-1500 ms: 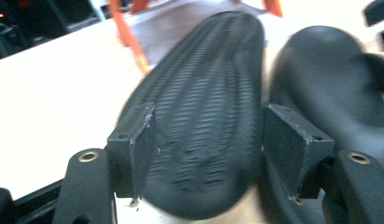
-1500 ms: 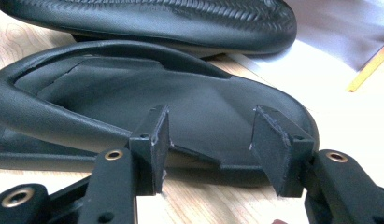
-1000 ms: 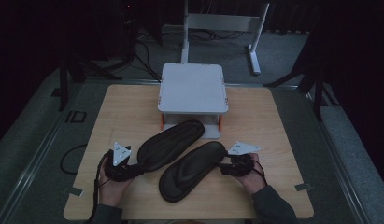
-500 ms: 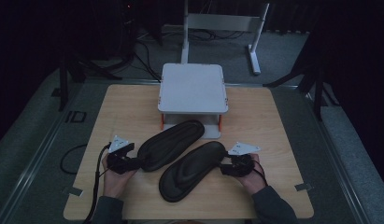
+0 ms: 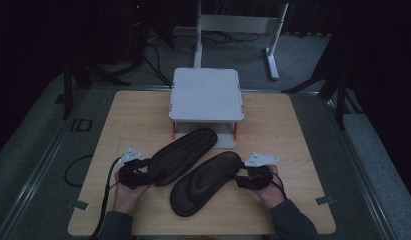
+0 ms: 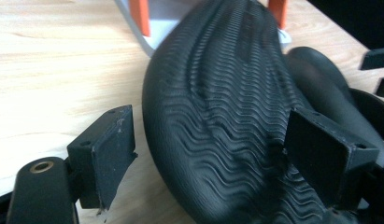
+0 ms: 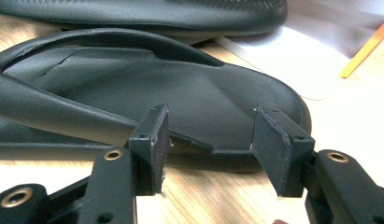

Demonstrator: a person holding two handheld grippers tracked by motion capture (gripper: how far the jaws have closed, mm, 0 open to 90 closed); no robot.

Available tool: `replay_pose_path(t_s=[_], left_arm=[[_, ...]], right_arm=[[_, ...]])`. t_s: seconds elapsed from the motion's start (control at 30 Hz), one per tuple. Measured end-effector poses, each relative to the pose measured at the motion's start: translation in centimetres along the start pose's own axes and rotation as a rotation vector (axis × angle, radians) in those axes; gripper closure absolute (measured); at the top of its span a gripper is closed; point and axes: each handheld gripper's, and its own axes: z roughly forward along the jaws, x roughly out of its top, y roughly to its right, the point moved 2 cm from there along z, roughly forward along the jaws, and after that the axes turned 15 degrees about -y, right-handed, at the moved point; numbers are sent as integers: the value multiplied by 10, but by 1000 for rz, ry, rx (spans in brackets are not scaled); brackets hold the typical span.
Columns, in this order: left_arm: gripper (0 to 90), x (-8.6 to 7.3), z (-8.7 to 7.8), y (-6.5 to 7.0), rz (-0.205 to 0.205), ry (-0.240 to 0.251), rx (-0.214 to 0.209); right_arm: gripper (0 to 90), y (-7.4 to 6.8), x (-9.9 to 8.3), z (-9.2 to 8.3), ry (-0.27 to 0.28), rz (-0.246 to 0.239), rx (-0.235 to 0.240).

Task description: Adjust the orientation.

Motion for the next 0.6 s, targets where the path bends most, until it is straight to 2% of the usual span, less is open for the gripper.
replay_pose_path(t_s=[0.07,0.13,0.27,0.4,0.47,0.6], left_arm=[[171,0,1,3,21,-9,-17],[177,1,1,6,28,-22,-16],[253,3,-4,8,43,-18,5],[441,3,-14,12,81,0,38],[497,4,-16,16,108,-4,53],[542,6,-21,25,161,28,121]], right_arm=[[460,0,0,0,0,0,-1],[459,0,0,0,1,1,-2],[459,1,0,0,2,3,-2],[458,1,-1,0,1,6,-3],[457,1,-1,0,1,8,-3],[457,1,-1,0,1,8,-3]])
